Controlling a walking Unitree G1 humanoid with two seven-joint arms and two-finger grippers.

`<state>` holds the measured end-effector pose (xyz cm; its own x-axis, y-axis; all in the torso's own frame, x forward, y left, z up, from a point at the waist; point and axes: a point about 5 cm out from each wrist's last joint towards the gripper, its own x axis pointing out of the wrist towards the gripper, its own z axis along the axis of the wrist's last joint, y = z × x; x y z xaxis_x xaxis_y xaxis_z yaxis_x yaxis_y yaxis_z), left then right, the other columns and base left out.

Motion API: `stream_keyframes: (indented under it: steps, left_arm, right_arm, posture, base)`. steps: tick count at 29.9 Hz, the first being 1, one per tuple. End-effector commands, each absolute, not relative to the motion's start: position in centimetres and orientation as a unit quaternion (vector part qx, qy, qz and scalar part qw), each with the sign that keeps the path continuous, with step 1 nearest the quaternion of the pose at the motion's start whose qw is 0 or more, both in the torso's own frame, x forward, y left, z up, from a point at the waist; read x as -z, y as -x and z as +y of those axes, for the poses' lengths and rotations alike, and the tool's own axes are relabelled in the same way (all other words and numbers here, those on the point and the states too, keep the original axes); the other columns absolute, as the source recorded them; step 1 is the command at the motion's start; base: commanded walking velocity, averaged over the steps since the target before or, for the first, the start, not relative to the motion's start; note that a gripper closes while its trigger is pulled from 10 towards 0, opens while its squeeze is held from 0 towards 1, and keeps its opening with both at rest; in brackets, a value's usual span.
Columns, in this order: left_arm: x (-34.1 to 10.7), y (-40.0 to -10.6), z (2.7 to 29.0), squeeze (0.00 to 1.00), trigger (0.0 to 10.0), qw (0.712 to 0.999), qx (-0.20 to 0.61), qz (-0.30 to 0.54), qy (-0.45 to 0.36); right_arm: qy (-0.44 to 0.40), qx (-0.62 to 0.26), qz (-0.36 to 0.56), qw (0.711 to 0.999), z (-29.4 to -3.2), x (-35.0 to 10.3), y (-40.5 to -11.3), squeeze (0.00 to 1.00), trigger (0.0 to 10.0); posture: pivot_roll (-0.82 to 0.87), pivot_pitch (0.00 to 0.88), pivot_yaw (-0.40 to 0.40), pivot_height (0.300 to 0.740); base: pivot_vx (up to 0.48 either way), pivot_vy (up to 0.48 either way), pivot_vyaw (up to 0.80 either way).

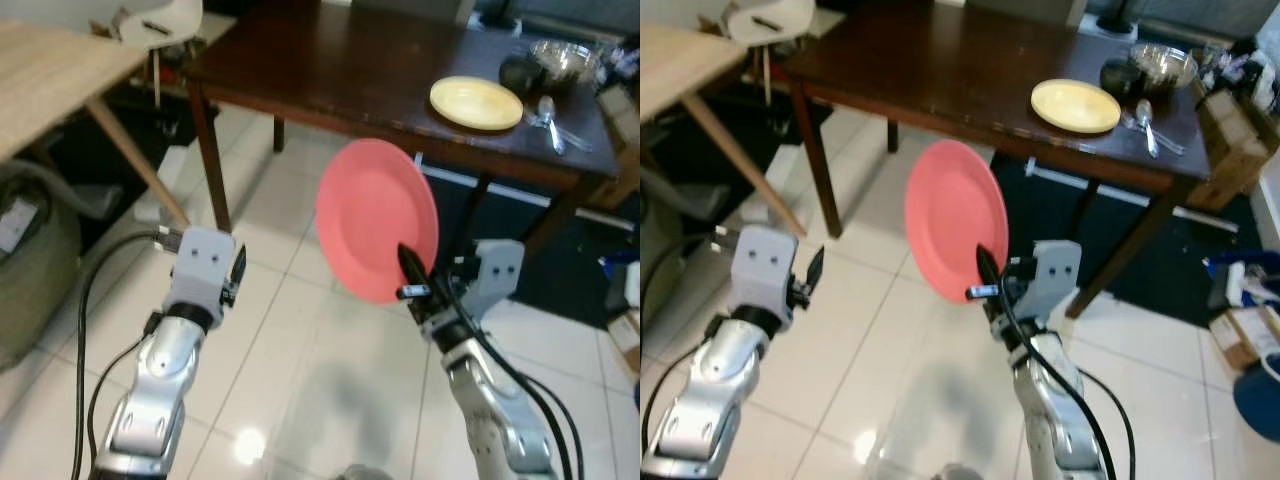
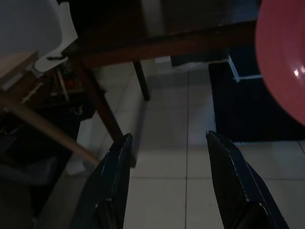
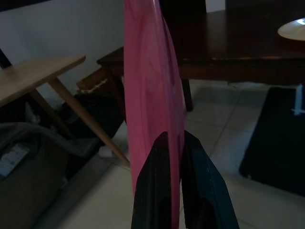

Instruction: Setting the table

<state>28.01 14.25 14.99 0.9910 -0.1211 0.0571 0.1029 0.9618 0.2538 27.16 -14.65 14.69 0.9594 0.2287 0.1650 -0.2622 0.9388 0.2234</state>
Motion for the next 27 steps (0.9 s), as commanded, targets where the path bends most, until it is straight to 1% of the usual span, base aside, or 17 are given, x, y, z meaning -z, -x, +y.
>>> stream_keyframes:
  steps: [1,10,27]
  left_arm:
    - [-14.6,-27.9,13.9,0.0,10.0,0.99,0.064,-0.029,-0.124]
    - [-14.7,-28.0,13.8,0.0,10.0,0.989,0.066,-0.033,-0.125]
    - [-15.2,-28.2,12.8,0.0,10.0,0.987,0.086,-0.048,-0.125]
  right_arm:
    - [-0.121,-0.118,-0.068,0.983,-15.0,-14.6,-27.1,0.0,10.0]
    - [-0.119,-0.117,-0.069,0.984,-15.0,-14.7,-27.2,0.0,10.0]
    - [-0.117,-0.11,-0.075,0.984,-15.3,-14.9,-27.3,0.0,10.0]
  posture:
    - [-0.13,0.025,0.038,0.74]
    - [-0.13,0.026,0.038,0.74]
    - [-0.13,0.022,0.04,0.74]
  base:
    - [0.48,0.0,0.0]
    - [0.48,0.0,0.0]
    - [0.48,0.0,0.0]
